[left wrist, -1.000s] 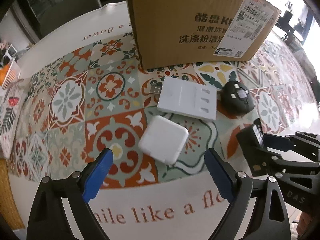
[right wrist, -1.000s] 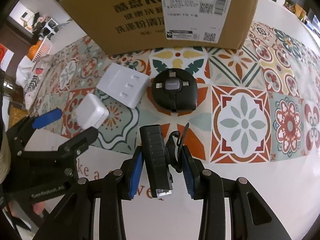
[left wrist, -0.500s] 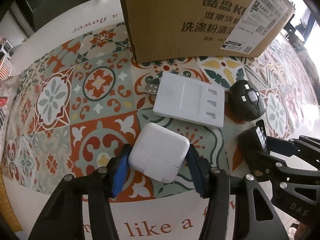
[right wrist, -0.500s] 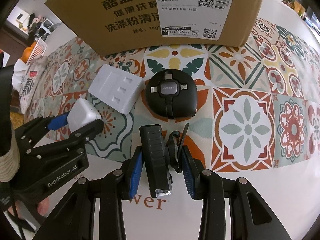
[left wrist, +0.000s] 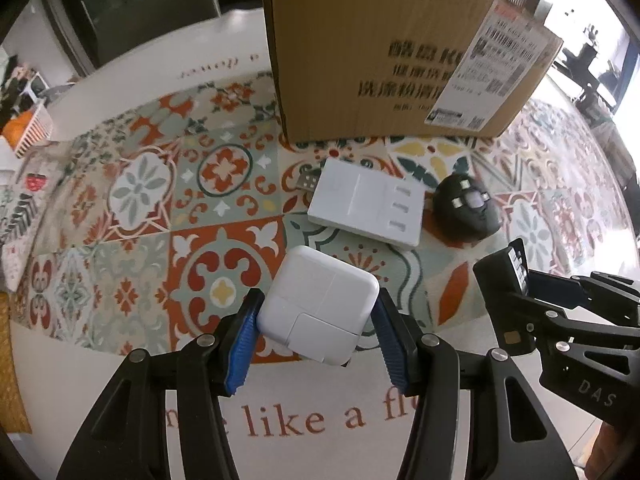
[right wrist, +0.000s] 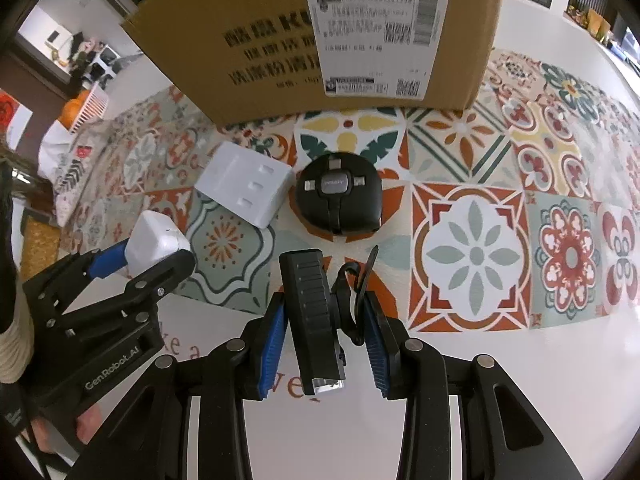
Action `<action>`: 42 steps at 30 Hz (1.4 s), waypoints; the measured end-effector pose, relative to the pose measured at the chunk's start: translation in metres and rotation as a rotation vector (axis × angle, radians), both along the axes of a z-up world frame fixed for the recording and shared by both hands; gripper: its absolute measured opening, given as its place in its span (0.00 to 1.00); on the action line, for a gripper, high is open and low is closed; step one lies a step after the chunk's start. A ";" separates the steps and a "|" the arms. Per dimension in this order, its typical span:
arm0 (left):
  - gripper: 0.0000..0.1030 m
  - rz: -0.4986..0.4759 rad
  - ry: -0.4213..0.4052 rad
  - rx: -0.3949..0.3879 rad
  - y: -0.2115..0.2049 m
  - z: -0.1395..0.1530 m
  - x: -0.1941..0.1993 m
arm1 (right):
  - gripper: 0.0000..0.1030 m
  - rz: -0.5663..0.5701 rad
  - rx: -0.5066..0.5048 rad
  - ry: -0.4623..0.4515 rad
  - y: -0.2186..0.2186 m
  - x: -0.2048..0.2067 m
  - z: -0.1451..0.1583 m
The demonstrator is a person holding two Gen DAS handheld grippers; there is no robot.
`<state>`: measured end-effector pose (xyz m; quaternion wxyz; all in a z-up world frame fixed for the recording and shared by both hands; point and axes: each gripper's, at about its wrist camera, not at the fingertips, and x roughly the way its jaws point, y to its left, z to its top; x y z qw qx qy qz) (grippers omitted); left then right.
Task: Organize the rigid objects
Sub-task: 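Grasp the white square adapter with the left gripper while the right gripper holds the flashlight, then carry the flashlight and square adapter up over the cardboard box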
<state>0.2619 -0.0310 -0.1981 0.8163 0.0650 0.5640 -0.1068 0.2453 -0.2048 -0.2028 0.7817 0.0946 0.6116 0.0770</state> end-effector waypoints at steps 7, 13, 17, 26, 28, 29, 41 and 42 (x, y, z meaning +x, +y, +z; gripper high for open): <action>0.52 0.005 -0.068 -0.032 -0.006 0.033 -0.011 | 0.37 -0.004 0.015 -0.085 -0.008 -0.008 0.032; 0.52 0.004 -0.133 -0.054 -0.011 0.064 -0.006 | 0.37 -0.013 0.019 -0.164 -0.015 -0.008 0.064; 0.52 0.007 -0.179 -0.072 -0.013 0.085 -0.005 | 0.37 -0.018 0.022 -0.216 -0.019 -0.008 0.084; 0.52 -0.003 -0.278 -0.096 -0.020 0.128 0.000 | 0.37 -0.031 0.025 -0.334 -0.026 -0.003 0.127; 0.52 -0.006 -0.300 -0.100 -0.021 0.138 0.002 | 0.37 -0.031 0.023 -0.360 -0.028 0.000 0.135; 0.52 -0.007 -0.308 -0.102 -0.022 0.141 0.004 | 0.37 -0.034 0.022 -0.375 -0.029 0.001 0.140; 0.52 -0.024 -0.438 -0.096 -0.030 0.188 0.027 | 0.37 -0.035 0.010 -0.483 -0.033 0.026 0.181; 0.52 -0.027 -0.441 -0.097 -0.030 0.190 0.029 | 0.37 -0.034 0.011 -0.487 -0.034 0.029 0.182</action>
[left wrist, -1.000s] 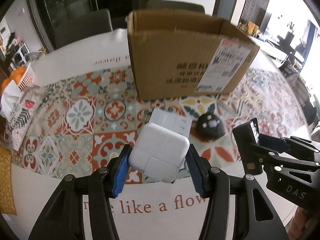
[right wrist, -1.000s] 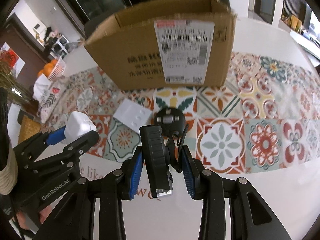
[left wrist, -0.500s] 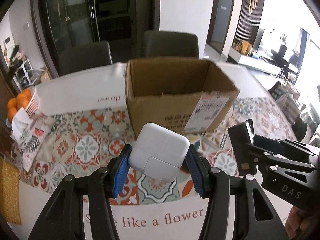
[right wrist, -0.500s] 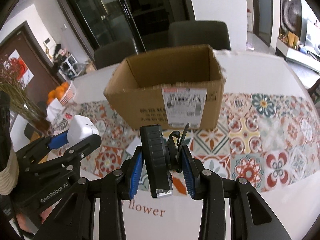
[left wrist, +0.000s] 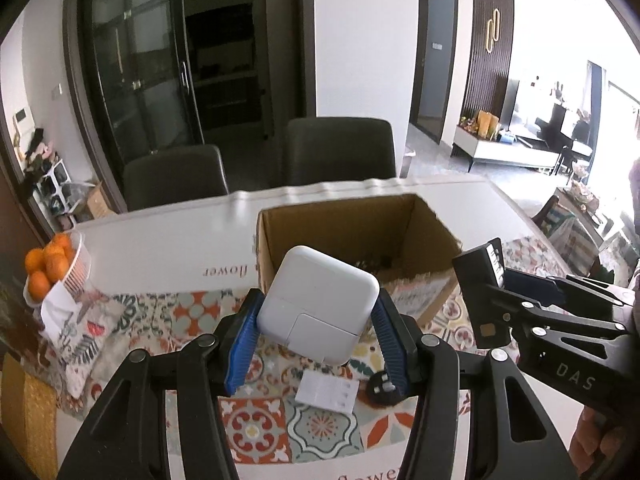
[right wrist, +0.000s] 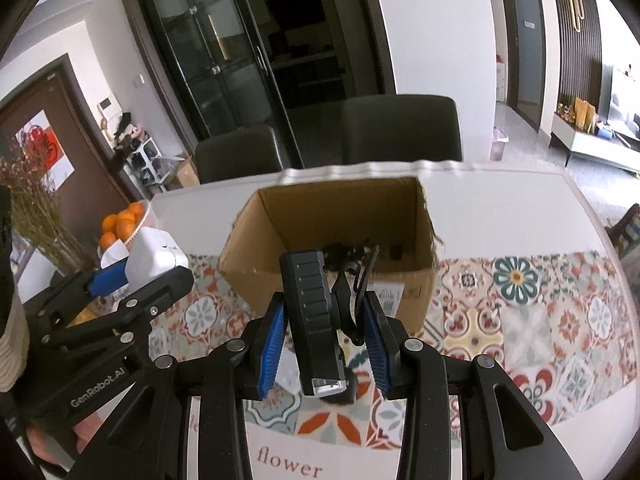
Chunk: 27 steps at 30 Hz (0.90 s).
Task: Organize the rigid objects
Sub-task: 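Carry the flashlight and square adapter up over the cardboard box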
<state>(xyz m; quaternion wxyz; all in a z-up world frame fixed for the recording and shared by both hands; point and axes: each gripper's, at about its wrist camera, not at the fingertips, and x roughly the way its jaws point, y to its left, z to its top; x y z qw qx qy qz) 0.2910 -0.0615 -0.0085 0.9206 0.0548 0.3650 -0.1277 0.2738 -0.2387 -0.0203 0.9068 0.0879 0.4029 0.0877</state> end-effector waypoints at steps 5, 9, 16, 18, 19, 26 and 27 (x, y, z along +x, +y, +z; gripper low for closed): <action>0.52 0.007 -0.015 0.007 -0.003 0.009 0.021 | 0.37 0.010 -0.002 -0.014 -0.002 0.020 0.007; 0.52 0.020 -0.016 0.031 -0.006 0.009 0.036 | 0.37 0.015 -0.012 0.001 -0.004 0.040 0.007; 0.52 0.034 0.019 0.057 -0.009 0.003 0.067 | 0.37 0.022 -0.018 0.057 -0.006 0.073 -0.001; 0.52 0.033 0.042 0.059 -0.010 -0.001 0.077 | 0.37 0.027 -0.024 0.074 -0.006 0.083 -0.004; 0.52 0.031 0.069 0.056 -0.011 -0.004 0.084 | 0.37 0.024 -0.021 0.086 -0.007 0.089 -0.007; 0.52 0.035 0.193 0.057 -0.017 -0.027 0.120 | 0.37 0.026 -0.016 0.178 -0.013 0.126 -0.030; 0.52 0.038 0.203 0.062 -0.018 -0.030 0.123 | 0.37 0.021 -0.019 0.189 -0.014 0.130 -0.034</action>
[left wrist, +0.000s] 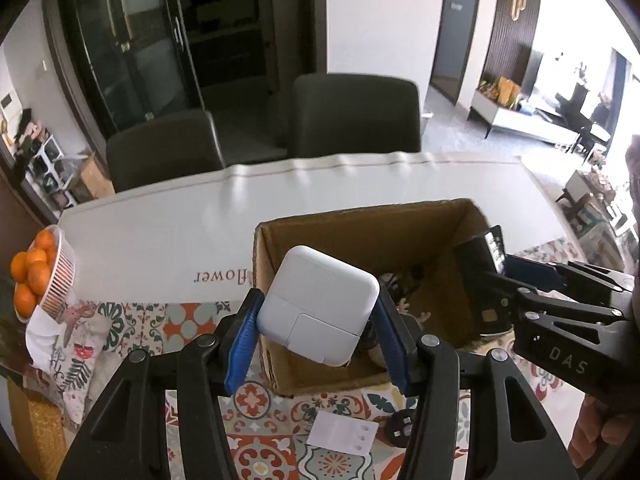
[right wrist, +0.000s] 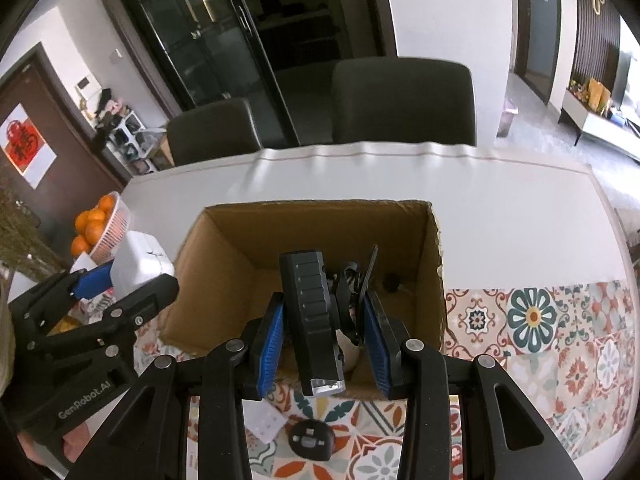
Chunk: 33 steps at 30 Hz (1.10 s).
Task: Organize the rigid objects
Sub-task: 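Carry the flashlight and square adapter up over the cardboard box, then open both grippers to drop the flashlight and adapter into the box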
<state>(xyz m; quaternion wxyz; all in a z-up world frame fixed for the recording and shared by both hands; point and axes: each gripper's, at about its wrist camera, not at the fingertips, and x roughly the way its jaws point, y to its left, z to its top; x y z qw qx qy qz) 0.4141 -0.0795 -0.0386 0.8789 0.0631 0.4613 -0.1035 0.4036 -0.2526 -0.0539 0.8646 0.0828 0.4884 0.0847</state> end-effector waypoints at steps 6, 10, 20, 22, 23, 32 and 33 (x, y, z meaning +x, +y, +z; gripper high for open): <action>0.53 0.006 0.060 0.032 -0.005 -0.016 0.010 | 0.37 -0.006 -0.023 0.037 -0.001 0.006 -0.014; 0.55 0.009 0.075 0.033 -0.005 -0.023 0.013 | 0.38 -0.006 -0.027 0.046 -0.002 0.007 -0.017; 0.82 0.096 -0.036 0.111 0.008 -0.007 -0.003 | 0.57 -0.027 -0.050 0.041 0.001 0.007 -0.019; 0.85 0.114 -0.059 0.122 0.012 -0.003 -0.009 | 0.60 -0.032 -0.071 0.032 0.003 0.003 -0.016; 0.86 0.123 -0.069 0.125 0.014 -0.002 -0.012 | 0.60 -0.035 -0.079 0.023 0.004 0.000 -0.013; 0.96 0.168 -0.141 0.128 0.028 0.010 -0.047 | 0.69 -0.075 -0.137 -0.070 0.009 -0.041 0.011; 0.98 0.172 -0.147 0.127 0.029 0.011 -0.051 | 0.70 -0.075 -0.142 -0.076 0.010 -0.045 0.013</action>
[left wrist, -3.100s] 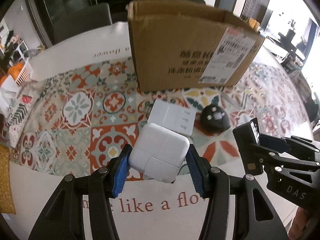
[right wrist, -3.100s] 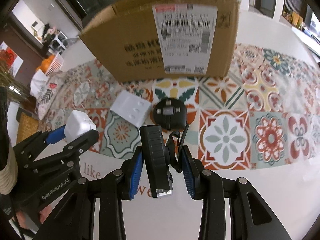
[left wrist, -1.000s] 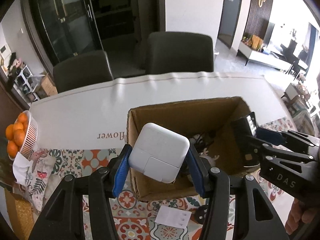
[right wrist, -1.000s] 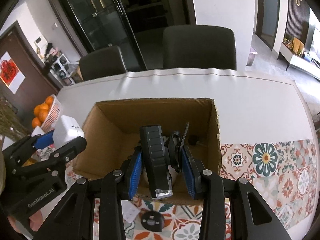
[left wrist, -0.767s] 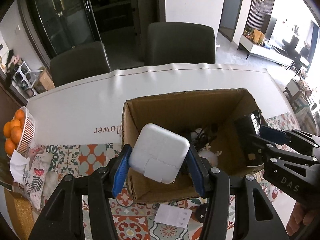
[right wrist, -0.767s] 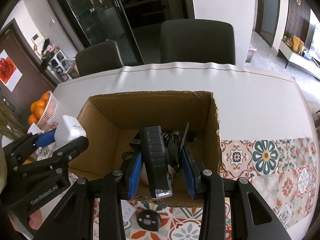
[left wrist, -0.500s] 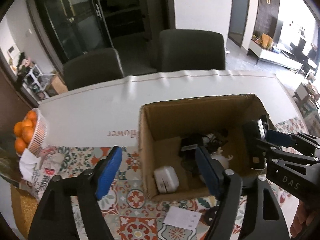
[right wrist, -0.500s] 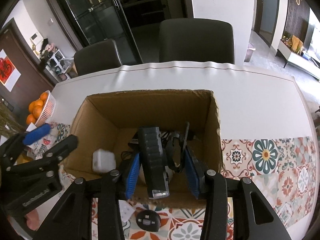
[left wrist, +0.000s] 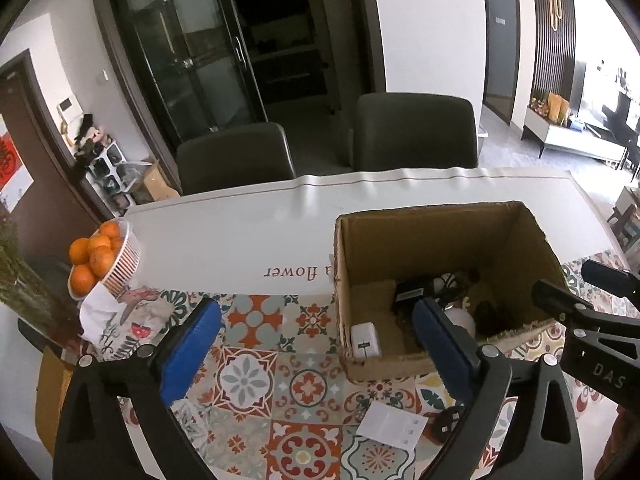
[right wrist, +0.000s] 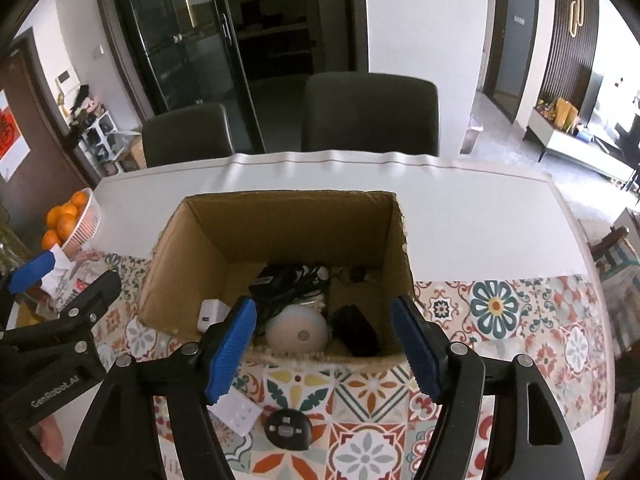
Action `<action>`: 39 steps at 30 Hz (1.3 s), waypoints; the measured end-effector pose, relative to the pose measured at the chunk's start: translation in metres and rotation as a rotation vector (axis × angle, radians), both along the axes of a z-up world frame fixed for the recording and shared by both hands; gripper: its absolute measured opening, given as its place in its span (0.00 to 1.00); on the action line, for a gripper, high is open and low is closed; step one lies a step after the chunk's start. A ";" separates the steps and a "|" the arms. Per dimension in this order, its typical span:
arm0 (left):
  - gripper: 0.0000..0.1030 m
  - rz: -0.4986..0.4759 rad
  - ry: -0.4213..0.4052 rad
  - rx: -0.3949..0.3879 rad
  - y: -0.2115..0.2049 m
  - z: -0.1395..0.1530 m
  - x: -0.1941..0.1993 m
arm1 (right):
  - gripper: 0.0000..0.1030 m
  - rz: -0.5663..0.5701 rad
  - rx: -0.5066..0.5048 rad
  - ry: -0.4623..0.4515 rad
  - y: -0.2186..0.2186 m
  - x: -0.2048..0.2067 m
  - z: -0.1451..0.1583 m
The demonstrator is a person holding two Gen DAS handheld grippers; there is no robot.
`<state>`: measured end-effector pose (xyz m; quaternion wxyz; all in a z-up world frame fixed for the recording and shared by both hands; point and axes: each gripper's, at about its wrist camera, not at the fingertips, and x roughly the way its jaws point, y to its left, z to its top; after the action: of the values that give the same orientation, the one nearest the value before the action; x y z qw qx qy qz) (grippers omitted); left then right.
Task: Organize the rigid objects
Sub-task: 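Open both grippers to drop the flashlight and adapter into the box, then move both grippers back toward the cable reel and rectangular adapter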
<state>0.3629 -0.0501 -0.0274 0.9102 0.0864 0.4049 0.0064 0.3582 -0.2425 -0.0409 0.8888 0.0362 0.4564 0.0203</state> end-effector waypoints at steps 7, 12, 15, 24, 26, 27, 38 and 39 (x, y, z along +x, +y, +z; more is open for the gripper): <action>1.00 0.004 -0.037 0.004 0.006 0.003 -0.030 | 0.73 0.009 -0.014 -0.057 0.005 -0.032 0.008; 1.00 0.014 -0.037 -0.011 0.011 0.001 -0.048 | 0.76 0.029 -0.033 -0.091 0.011 -0.051 0.009; 1.00 0.021 -0.028 -0.022 0.014 -0.003 -0.057 | 0.77 0.040 -0.035 -0.101 0.014 -0.060 0.006; 1.00 0.046 0.024 -0.017 0.022 -0.026 -0.076 | 0.79 0.078 -0.021 -0.063 0.023 -0.077 -0.020; 1.00 0.050 0.043 -0.021 0.023 -0.033 -0.078 | 0.79 0.091 -0.019 -0.050 0.025 -0.079 -0.028; 1.00 0.050 0.054 -0.023 0.024 -0.036 -0.079 | 0.79 0.098 -0.017 -0.042 0.026 -0.080 -0.031; 1.00 0.051 0.159 -0.010 0.028 -0.077 -0.088 | 0.79 0.154 -0.019 0.053 0.036 -0.086 -0.073; 1.00 0.052 0.169 -0.009 0.029 -0.081 -0.088 | 0.79 0.158 -0.018 0.061 0.037 -0.086 -0.076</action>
<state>0.2745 -0.0211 -0.1084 0.8727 0.0719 0.4824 0.0207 0.2723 -0.2051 -0.1169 0.8703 -0.0073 0.4851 0.0852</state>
